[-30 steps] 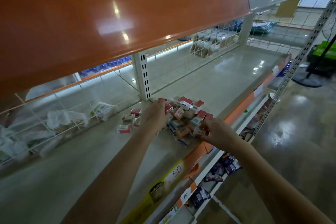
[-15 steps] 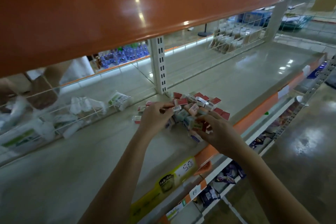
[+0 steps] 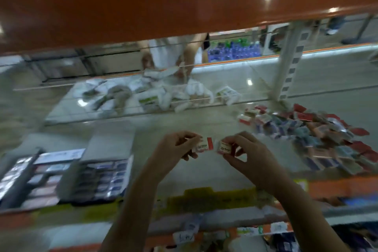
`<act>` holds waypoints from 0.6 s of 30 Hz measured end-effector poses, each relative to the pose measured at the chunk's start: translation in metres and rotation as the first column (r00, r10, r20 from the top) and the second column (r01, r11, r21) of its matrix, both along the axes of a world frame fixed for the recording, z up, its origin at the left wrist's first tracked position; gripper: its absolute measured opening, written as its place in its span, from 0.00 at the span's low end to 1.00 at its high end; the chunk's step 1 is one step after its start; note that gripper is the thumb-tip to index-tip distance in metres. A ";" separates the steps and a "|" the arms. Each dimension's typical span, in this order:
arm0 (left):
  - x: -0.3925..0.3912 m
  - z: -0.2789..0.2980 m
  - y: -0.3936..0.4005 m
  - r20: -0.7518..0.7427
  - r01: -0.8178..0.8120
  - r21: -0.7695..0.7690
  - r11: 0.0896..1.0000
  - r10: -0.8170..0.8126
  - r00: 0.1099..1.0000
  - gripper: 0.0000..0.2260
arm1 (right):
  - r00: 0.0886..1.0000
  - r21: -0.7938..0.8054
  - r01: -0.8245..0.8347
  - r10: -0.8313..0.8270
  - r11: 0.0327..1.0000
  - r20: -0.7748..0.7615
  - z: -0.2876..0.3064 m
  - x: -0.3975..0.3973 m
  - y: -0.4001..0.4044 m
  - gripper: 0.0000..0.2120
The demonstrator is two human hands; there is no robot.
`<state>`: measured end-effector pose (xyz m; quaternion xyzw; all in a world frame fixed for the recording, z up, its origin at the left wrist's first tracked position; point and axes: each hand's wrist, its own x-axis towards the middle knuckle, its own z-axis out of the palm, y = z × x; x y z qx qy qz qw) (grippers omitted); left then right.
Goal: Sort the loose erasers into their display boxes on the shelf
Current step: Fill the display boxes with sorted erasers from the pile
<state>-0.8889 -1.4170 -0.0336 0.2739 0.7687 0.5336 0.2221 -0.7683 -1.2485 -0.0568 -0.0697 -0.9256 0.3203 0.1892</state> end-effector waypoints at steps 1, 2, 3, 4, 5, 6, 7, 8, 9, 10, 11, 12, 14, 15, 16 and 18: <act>-0.001 0.001 -0.019 0.022 -0.025 -0.003 1.000 0.025 0.999 0.05 | 0.999 -0.002 -0.050 0.050 0.999 0.003 0.000 -0.008 -0.013 0.11; -0.003 0.000 -0.035 0.031 -0.047 -0.007 0.999 0.047 0.998 0.05 | 0.996 -0.003 -0.091 0.091 0.996 0.009 0.000 -0.014 -0.026 0.11; -0.004 0.001 -0.053 0.032 -0.069 -0.009 0.998 0.069 0.997 0.04 | 0.992 -0.005 -0.128 0.128 0.992 0.008 0.000 -0.021 -0.039 0.11; -0.006 0.001 -0.070 0.028 -0.089 -0.006 0.996 0.089 0.996 0.04 | 0.988 -0.006 -0.153 0.154 0.988 0.009 0.000 -0.027 -0.051 0.11; -0.008 0.001 -0.085 0.031 -0.106 -0.003 0.994 0.106 0.994 0.04 | 0.985 -0.005 -0.171 0.171 0.985 0.007 0.001 -0.032 -0.061 0.11; -0.011 0.000 -0.101 0.033 -0.126 0.004 0.992 0.126 0.991 0.04 | 0.981 -0.001 -0.193 0.193 0.981 0.003 0.002 -0.038 -0.074 0.11; -0.013 0.001 -0.116 0.039 -0.141 0.007 0.990 0.141 0.989 0.04 | 0.977 0.004 -0.215 0.215 0.977 0.000 0.002 -0.044 -0.085 0.12; -0.016 0.000 -0.131 0.034 -0.158 0.006 0.987 0.158 0.987 0.04 | 0.971 0.009 -0.239 0.239 0.971 -0.004 0.004 -0.051 -0.098 0.12; -0.018 0.001 -0.144 0.026 -0.175 0.003 0.985 0.175 0.984 0.04 | 0.965 0.011 -0.261 0.261 0.965 -0.009 0.006 -0.057 -0.110 0.12; -0.020 0.001 -0.156 0.013 -0.195 -0.002 0.981 0.195 0.981 0.04 | 0.960 0.007 -0.278 0.278 0.961 -0.014 0.008 -0.062 -0.121 0.11; -0.024 0.003 -0.171 0.004 -0.218 -0.002 0.976 0.218 0.976 0.04 | 0.955 0.003 -0.297 0.297 0.955 -0.021 0.010 -0.069 -0.134 0.11; -0.027 0.004 -0.184 -0.001 -0.236 -0.002 0.972 0.236 0.972 0.04 | 0.950 0.004 -0.312 0.312 0.950 -0.025 0.011 -0.076 -0.147 0.11; -0.036 0.007 -0.214 0.001 -0.253 -0.011 0.967 0.253 0.967 0.04 | 0.939 0.018 -0.343 0.343 0.939 -0.021 0.016 -0.091 -0.173 0.11; -0.041 0.009 -0.226 -0.003 -0.257 -0.012 0.966 0.257 0.966 0.05 | 0.934 0.026 -0.356 0.357 0.934 -0.017 0.019 -0.097 -0.184 0.12; -0.047 0.009 -0.242 -0.012 -0.268 -0.010 0.963 0.268 0.963 0.05 | 0.928 0.034 -0.370 0.371 0.928 -0.016 0.022 -0.105 -0.198 0.13; -0.059 0.011 -0.271 -0.016 -0.310 -0.006 0.951 0.310 0.951 0.05 | 0.922 0.041 -0.386 0.387 0.921 -0.018 0.029 -0.121 -0.224 0.14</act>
